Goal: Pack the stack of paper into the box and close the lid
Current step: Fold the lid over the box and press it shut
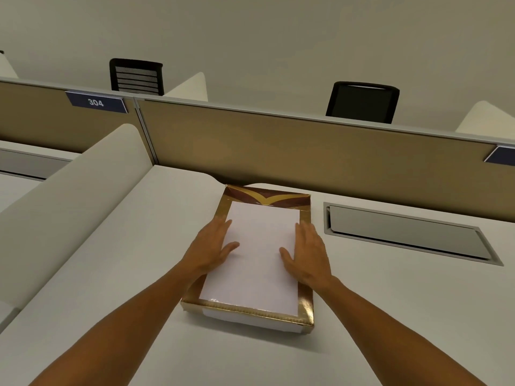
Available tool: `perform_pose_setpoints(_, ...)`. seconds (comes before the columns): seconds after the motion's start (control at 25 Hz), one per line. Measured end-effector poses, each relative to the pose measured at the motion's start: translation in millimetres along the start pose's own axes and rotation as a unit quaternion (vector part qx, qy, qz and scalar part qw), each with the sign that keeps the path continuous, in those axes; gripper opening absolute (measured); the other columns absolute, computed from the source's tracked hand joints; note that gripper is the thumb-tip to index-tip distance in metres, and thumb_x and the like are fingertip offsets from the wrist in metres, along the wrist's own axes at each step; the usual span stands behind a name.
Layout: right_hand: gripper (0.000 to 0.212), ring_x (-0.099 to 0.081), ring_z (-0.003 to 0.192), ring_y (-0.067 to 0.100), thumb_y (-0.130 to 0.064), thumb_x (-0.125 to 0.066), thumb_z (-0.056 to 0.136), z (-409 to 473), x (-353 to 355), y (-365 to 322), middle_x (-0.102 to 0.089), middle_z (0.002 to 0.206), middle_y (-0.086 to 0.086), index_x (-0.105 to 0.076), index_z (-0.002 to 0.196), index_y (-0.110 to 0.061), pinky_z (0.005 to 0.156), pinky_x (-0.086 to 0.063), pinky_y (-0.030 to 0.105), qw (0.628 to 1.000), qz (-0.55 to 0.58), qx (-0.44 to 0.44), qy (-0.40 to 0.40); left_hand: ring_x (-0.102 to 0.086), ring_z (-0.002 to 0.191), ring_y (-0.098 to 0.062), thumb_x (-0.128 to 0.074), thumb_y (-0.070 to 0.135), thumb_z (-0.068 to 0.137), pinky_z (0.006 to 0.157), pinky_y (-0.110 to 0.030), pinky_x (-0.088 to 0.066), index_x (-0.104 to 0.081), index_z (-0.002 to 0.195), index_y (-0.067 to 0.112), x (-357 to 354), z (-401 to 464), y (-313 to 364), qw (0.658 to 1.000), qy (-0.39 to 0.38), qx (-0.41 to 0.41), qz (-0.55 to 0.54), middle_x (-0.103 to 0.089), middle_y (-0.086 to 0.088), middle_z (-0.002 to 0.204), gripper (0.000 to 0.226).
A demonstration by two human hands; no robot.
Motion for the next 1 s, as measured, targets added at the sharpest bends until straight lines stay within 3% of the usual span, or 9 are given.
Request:
perform_pose_setpoints(0.08, 0.088, -0.001, 0.154, 0.029, -0.070, -0.033, 0.090, 11, -7, -15, -0.004, 0.168, 0.004, -0.010, 0.158, -0.020, 0.123, -0.003, 0.046, 0.997, -0.059, 0.049, -0.010, -0.006, 0.152, -0.026, -0.014, 0.079, 0.079, 0.122, -0.048, -0.008, -0.015, 0.154, 0.025, -8, 11, 21, 0.995, -0.010, -0.056, 0.085, -0.008, -0.002, 0.165, 0.092)
perform_pose_setpoints(0.24, 0.103, 0.006, 0.154, 0.029, -0.084, -0.003, 0.076, 21, -27, -24, 0.003, 0.167, 0.004, -0.001, 0.158, -0.022, 0.123, 0.003, 0.048, 0.990, -0.117, 0.065, -0.033, 0.005, 0.152, -0.029, 0.019, 0.088, 0.060, 0.122, -0.053, 0.001, -0.004, 0.155, 0.027, -27, 22, 29, 0.984, -0.017, -0.068, 0.163, 0.003, -0.003, 0.165, 0.115)
perform_pose_setpoints(0.32, 0.110, 0.008, 0.153, 0.030, -0.087, 0.010, 0.069, 20, -37, -21, 0.005, 0.167, 0.004, 0.002, 0.158, -0.023, 0.123, 0.004, 0.049, 0.990, -0.125, 0.060, -0.034, 0.007, 0.151, -0.031, 0.020, 0.088, 0.060, 0.122, -0.054, 0.002, 0.000, 0.154, 0.030, -34, 22, 25, 0.981, -0.018, -0.072, 0.179, 0.005, -0.004, 0.165, 0.112)
perform_pose_setpoints(0.56, 0.118, 0.008, 0.153, 0.028, -0.088, 0.018, 0.061, 19, -51, -14, 0.006, 0.167, 0.003, 0.002, 0.158, -0.021, 0.121, 0.009, 0.046, 0.990, -0.126, 0.049, -0.033, 0.006, 0.151, -0.032, 0.016, 0.087, 0.063, 0.122, -0.054, 0.000, 0.001, 0.154, 0.030, -42, 21, 18, 0.979, -0.014, -0.072, 0.188, 0.006, -0.004, 0.165, 0.108)
perform_pose_setpoints(1.0, 0.111, 0.008, 0.153, 0.028, -0.087, 0.010, 0.068, 19, -57, -12, 0.007, 0.167, 0.003, 0.003, 0.157, -0.022, 0.121, 0.010, 0.046, 0.990, -0.127, 0.047, -0.039, 0.004, 0.152, -0.031, 0.003, 0.085, 0.073, 0.122, -0.054, -0.002, -0.001, 0.154, 0.031, -55, 25, 9, 0.977, -0.009, -0.072, 0.199, 0.004, -0.003, 0.165, 0.098)
Point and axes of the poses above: each hand's wrist, its own z-axis towards the middle knuckle, its own x-axis out of the back of the hand, y = z × x, the point moved 7 cm from there along z, towards the middle knuckle
